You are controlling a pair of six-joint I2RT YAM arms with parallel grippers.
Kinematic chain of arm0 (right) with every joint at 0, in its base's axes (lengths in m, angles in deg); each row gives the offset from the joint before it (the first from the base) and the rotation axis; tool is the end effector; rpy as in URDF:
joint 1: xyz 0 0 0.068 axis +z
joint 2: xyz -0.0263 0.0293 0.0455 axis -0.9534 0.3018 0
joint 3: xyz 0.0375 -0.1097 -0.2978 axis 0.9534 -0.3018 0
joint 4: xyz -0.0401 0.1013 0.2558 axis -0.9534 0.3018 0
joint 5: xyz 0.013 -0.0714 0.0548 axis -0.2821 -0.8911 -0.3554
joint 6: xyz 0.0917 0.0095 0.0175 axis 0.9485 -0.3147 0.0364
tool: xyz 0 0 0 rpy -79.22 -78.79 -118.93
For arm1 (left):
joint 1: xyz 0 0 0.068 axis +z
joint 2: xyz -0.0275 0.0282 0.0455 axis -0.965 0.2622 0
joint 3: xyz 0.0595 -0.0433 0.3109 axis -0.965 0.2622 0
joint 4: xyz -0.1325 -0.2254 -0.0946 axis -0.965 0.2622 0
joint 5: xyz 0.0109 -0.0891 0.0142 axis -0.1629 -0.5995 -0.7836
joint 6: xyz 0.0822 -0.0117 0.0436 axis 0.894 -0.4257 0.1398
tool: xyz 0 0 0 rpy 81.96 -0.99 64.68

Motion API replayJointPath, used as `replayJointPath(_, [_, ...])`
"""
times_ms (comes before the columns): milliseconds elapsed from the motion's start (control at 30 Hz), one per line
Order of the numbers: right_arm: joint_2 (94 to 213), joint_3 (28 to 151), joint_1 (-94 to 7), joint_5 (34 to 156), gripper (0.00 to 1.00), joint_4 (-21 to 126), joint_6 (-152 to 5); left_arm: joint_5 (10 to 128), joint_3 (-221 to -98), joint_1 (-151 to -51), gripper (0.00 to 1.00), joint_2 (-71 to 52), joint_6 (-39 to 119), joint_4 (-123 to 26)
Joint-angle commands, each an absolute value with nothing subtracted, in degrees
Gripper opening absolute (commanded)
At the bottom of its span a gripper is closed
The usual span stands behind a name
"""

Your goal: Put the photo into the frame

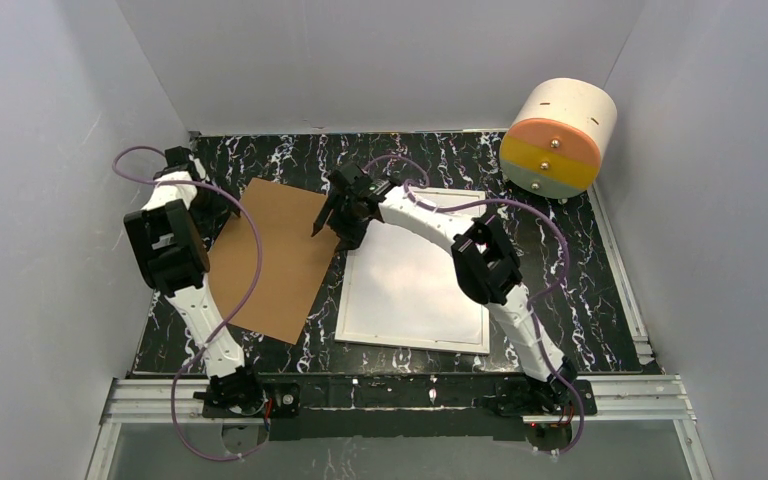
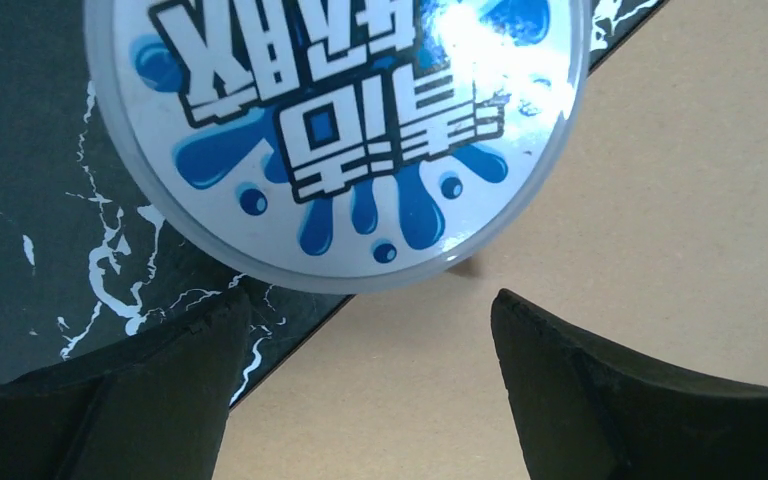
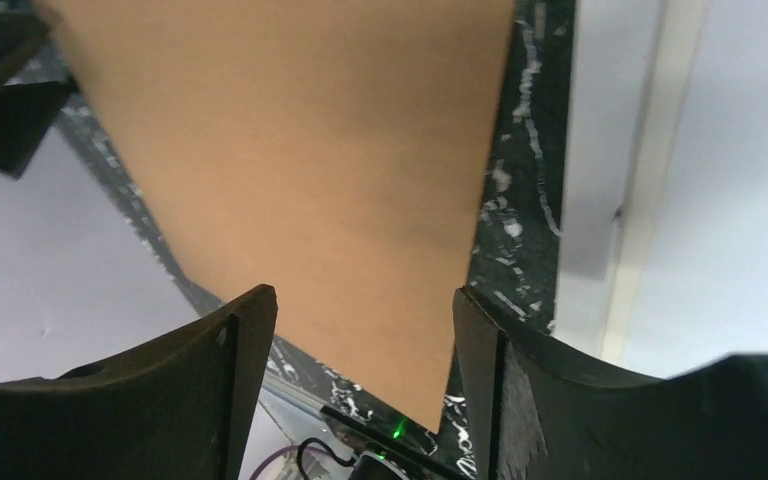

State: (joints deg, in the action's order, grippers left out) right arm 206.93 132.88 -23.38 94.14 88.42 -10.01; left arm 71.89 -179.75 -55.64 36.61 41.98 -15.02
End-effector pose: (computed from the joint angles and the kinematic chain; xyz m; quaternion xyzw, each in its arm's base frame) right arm 0.3896 0.4633 0.2018 0.1549 0.9305 0.3094 0.1206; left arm 0.4950 0.1641 0.1657 -0.2266 0.9386 -0.0209 0.2592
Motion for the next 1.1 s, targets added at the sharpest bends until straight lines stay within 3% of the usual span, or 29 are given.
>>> replayJointPath(0, [209.91, 135.39, -22.80, 93.71, 0.74, 94.00, -7.82, 69.06, -177.51, -56.02, 0.87, 37.06, 41.48, -14.99])
replayJointPath(200, [214.75, 141.20, -22.48, 90.86, 0.74, 99.65, -8.95, 63.02, -180.06, -55.13, 0.84, 37.99, 41.26, -9.39])
replayJointPath(633, [218.89, 141.85, -21.50, 88.65, 0.74, 97.28, -11.15, 58.96, -178.64, -55.09, 0.73, 39.65, 40.36, -4.96])
replayJointPath(1067, [215.44, 133.32, -21.47, 106.63, 0.70, 66.67, -12.83, 59.23, -176.69, -55.05, 0.65, 39.62, 40.69, -3.38])
